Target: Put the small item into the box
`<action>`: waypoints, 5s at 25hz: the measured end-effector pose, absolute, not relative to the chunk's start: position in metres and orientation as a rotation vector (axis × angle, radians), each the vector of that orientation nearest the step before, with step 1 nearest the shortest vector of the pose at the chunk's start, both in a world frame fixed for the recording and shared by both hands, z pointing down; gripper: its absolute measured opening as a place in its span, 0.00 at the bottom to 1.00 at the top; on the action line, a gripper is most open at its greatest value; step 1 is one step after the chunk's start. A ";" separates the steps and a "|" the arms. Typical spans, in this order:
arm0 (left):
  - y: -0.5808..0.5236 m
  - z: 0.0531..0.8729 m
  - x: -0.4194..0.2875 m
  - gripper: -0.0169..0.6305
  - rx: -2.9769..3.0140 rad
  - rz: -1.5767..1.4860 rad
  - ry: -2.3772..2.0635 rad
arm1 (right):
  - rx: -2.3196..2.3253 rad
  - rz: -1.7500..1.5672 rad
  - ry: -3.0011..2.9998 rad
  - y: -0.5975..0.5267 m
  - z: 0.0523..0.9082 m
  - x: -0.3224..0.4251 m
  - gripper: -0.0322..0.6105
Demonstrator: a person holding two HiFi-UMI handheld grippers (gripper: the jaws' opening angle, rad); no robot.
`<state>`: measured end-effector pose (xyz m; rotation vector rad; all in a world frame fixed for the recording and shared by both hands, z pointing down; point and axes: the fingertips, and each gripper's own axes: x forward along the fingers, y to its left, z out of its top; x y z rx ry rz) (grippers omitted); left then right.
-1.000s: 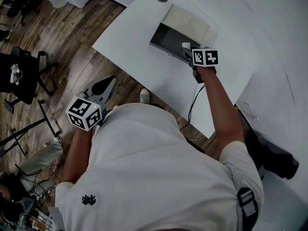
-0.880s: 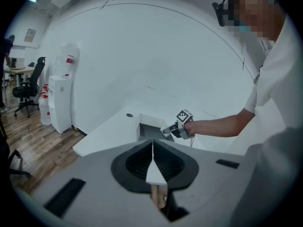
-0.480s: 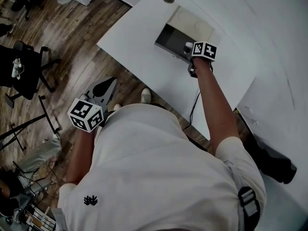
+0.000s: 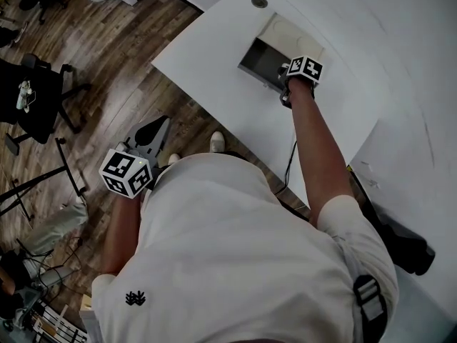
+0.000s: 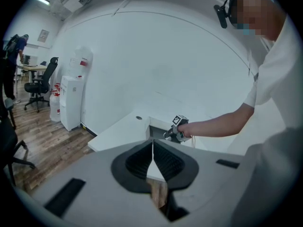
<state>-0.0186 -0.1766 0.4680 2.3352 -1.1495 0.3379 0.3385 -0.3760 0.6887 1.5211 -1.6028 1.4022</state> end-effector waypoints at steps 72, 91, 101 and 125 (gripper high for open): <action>-0.091 0.478 -0.124 0.05 2.474 0.370 -0.829 | 1.743 1.206 -1.828 -0.212 0.555 0.254 0.21; -0.056 0.483 -0.119 0.05 2.575 0.435 -0.597 | 1.657 1.007 -1.959 -0.070 0.546 0.129 0.08; -0.051 0.484 -0.127 0.05 2.569 0.428 -0.625 | 1.576 0.926 -2.039 -0.050 0.535 0.095 0.07; -0.041 0.496 -0.137 0.05 2.547 0.397 -0.629 | 1.481 0.826 -2.095 -0.033 0.531 0.055 0.06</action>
